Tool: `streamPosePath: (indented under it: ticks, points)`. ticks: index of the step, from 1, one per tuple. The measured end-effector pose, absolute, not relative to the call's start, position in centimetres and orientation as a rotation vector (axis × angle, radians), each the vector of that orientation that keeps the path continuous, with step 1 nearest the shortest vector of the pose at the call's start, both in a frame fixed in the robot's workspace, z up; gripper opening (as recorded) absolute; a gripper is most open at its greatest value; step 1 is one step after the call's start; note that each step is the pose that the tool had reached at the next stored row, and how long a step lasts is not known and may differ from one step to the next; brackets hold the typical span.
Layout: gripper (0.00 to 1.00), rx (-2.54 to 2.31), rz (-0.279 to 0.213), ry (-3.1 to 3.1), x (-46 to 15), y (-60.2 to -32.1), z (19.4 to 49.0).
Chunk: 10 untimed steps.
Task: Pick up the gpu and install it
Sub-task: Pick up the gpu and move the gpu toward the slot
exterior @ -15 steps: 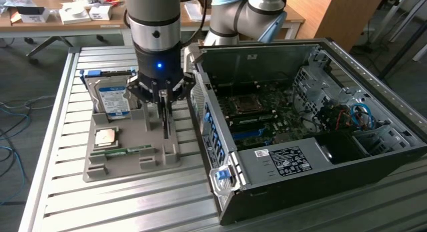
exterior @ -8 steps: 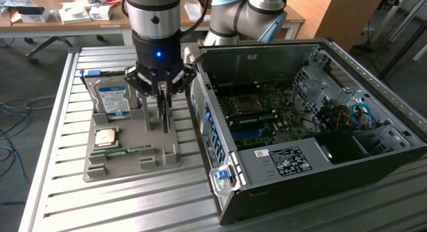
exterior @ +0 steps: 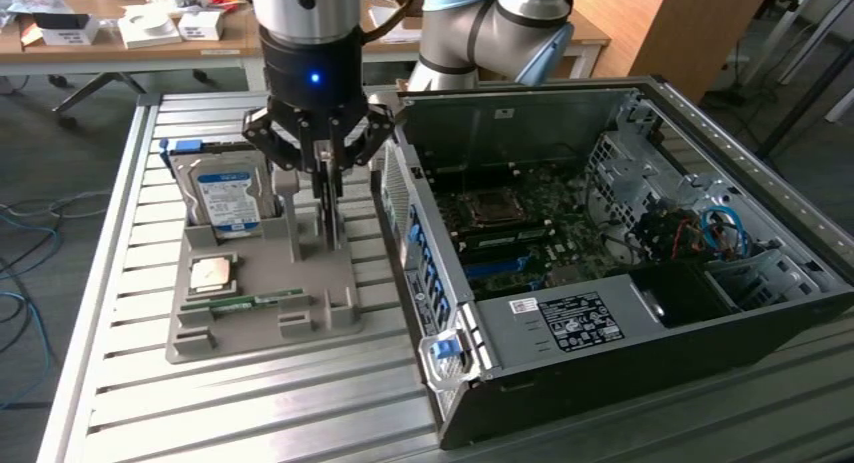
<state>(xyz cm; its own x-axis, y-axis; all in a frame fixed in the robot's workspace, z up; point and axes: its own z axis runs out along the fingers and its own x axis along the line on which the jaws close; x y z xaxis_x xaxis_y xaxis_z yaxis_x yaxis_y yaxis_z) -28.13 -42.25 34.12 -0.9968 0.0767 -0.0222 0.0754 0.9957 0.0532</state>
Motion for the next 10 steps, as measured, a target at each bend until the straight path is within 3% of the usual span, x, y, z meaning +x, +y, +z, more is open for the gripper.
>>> streamPosePath:
  ticks: [10]
  points:
    - [0.26,0.119,0.081,3.114,-28.1,-42.2,37.6]
